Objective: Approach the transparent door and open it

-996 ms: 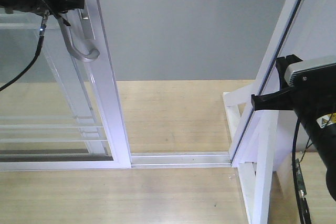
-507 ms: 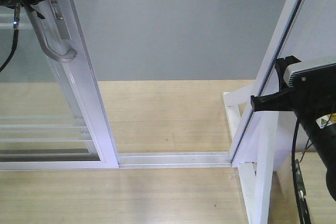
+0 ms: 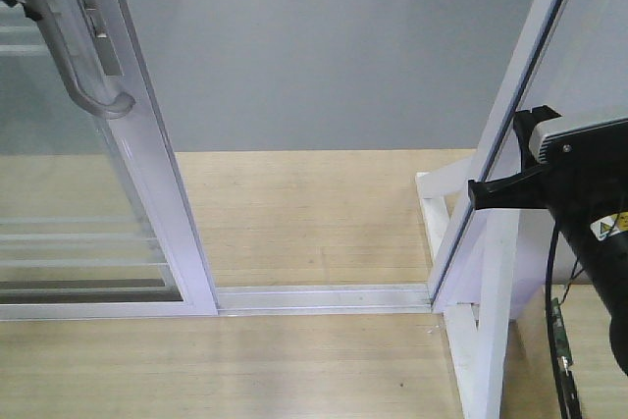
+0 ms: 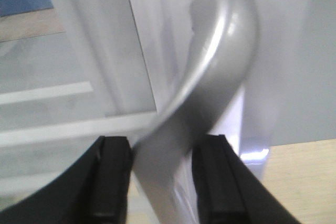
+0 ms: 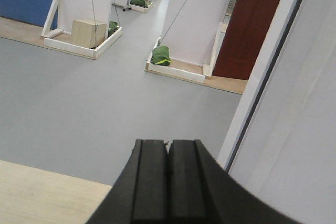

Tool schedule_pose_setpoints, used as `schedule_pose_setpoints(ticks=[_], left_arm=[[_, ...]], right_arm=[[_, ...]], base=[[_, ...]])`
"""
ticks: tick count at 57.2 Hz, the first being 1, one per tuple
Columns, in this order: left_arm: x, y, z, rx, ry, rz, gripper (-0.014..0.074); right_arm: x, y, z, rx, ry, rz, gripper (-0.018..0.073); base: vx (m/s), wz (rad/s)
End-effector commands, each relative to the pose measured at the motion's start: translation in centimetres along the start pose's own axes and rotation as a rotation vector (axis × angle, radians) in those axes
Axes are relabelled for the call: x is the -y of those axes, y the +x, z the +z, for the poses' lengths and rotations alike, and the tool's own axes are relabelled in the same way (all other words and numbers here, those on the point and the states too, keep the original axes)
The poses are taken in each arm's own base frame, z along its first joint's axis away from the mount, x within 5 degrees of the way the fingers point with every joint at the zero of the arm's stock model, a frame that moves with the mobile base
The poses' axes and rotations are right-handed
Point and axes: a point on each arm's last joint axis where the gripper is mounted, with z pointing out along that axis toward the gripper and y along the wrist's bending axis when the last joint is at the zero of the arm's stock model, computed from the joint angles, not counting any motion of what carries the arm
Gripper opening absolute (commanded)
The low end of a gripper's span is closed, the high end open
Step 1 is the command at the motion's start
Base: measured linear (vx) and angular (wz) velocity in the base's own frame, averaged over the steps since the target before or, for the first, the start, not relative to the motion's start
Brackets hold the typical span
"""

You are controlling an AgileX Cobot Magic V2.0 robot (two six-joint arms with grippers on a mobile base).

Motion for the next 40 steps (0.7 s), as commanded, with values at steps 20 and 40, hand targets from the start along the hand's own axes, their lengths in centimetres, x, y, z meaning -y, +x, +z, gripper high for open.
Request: schedule_pose_setpoints(ticks=[20,40], left_arm=[[0.7,3.0,-13.3,0.287,-0.028,-0.043,0.0000],[1.7,11.6,-19.1,0.303,-0.034,-0.041,0.0000]], right_arm=[[0.3,-2.0,-0.2,0.121,0.007,-0.027,-0.0008],[1.3,-4.1,-3.8,0.086,-0.075,0.099,-0.0006]], base=[[0.00,0.00],[0.00,0.00]])
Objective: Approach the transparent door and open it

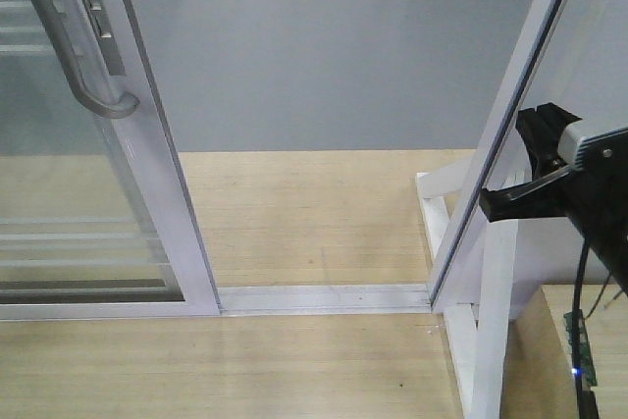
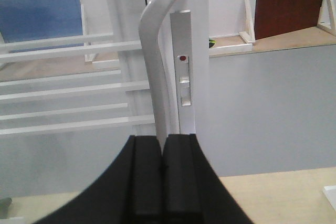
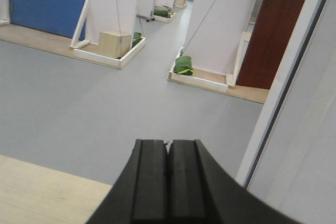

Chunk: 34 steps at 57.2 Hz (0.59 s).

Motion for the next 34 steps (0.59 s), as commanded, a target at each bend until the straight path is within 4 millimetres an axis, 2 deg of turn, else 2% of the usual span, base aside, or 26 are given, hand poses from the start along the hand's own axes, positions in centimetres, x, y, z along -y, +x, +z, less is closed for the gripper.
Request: schedule_pose_setpoints(ticks=[1,11,20,24,34], left_arm=[[0.0,-0.2,-1.6,0.125,-0.014,-0.019,0.0000],[0.3,3.1,-4.0,0.089,-0.007,-0.021,0.0000],[0.5,4.7,-5.8,0.031,0.007,-0.023,0.0000],[0.5,4.8,-6.6,0.048,0.008,-0.035,0.0000],[0.6,4.8,-8.0,0.065,0.017,-0.065,0.0000]], right_arm=[[0.7,-2.0,-1.3,0.069,0.018,0.062,-0.0006],[0.9,-2.8,-3.8,0.060,-0.041,0.019,-0.0005],[0.7,-2.8,-5.7,0.036,-0.115,-0.016,-0.0005],[0.9,-2.7,-6.3,0.050,-0.103,-0.011,-0.0005],[1.8,-0.7,-6.9,0.032,0.004,0.053,-0.0005]], base=[[0.00,0.00],[0.00,0.00],[0.00,0.00],[0.00,0.00],[0.00,0.00]])
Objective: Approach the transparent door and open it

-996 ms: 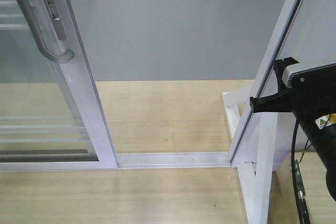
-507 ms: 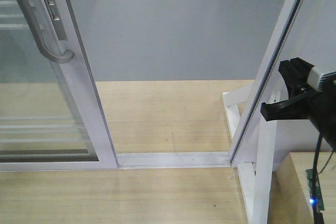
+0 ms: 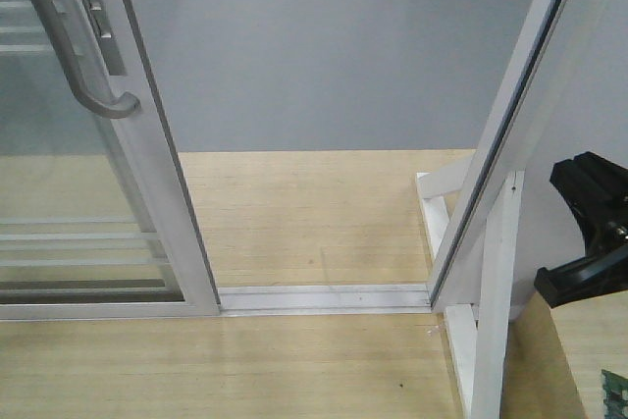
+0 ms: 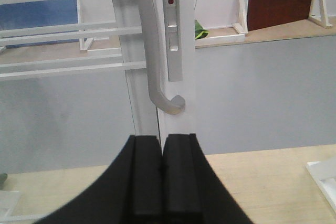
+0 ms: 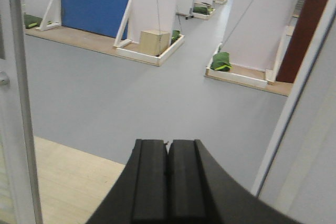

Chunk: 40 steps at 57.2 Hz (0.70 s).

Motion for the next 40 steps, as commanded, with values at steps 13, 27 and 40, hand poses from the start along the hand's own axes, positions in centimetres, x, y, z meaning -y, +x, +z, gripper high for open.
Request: schedule_pose_setpoints(ticks=[13,27,40], left_arm=[[0.2,-1.0,-1.7,0.068,0.023,-0.082,0.0000],[0.2,-1.0,-1.8,0.070,0.024,-0.083,0.0000],[0.2,-0.8,-1.8,0.054,0.027,-0.082,0.0000]], right_arm=[[1.3,0.0,-0.7,0.048,0.131,0.001,-0.0005],[1.4,-0.1,-0.7,0.053,0.144,0.011,-0.0003],[1.4,-0.1,-0.7,0.052,0.144,0.012,-0.0003]], base=[[0.00,0.00],[0.00,0.00],[0.00,0.00]])
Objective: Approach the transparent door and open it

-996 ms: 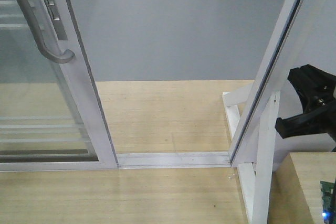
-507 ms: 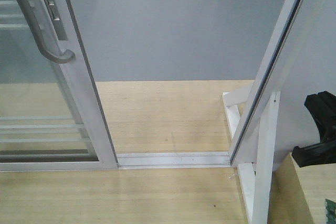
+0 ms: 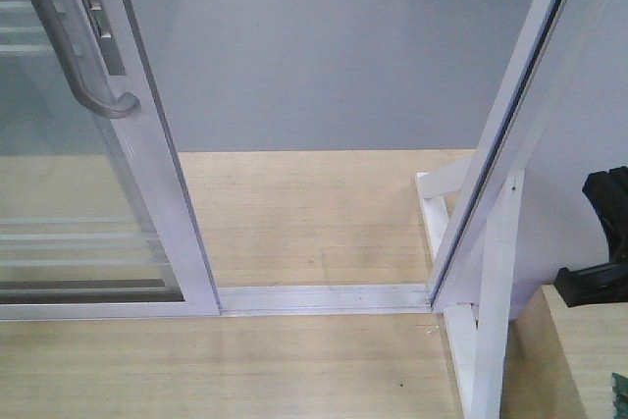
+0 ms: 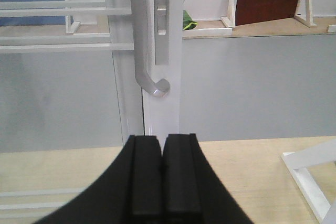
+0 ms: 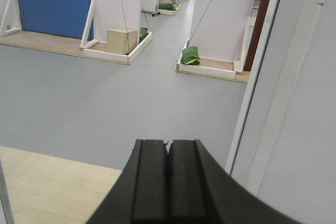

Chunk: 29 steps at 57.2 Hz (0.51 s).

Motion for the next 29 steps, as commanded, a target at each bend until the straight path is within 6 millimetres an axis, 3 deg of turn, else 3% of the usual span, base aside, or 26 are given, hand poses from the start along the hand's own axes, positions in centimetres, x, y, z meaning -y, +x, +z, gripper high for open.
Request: schedule_pose_setpoints(ticks=[1,21,29], left_arm=[[-0.03,-1.57,-0.21,0.097,-0.002,-0.018,0.0000],[-0.03,-1.57,-0.21,0.097,-0.002,-0.017,0.0000],[0.00,-0.85,-1.13,0.123,-0.004,0.015,0.0000]], right_arm=[[0.48,-1.25,0.04,0.052,0.048,-0.012,-0.0003],[0.48,-1.25,0.04,0.052,0.048,-0.012,-0.0003],[0.48,-1.25,0.04,0.052,0.048,-0.011,-0.0003]], base=[[0.00,0.00],[0.00,0.00],[0.00,0.00]])
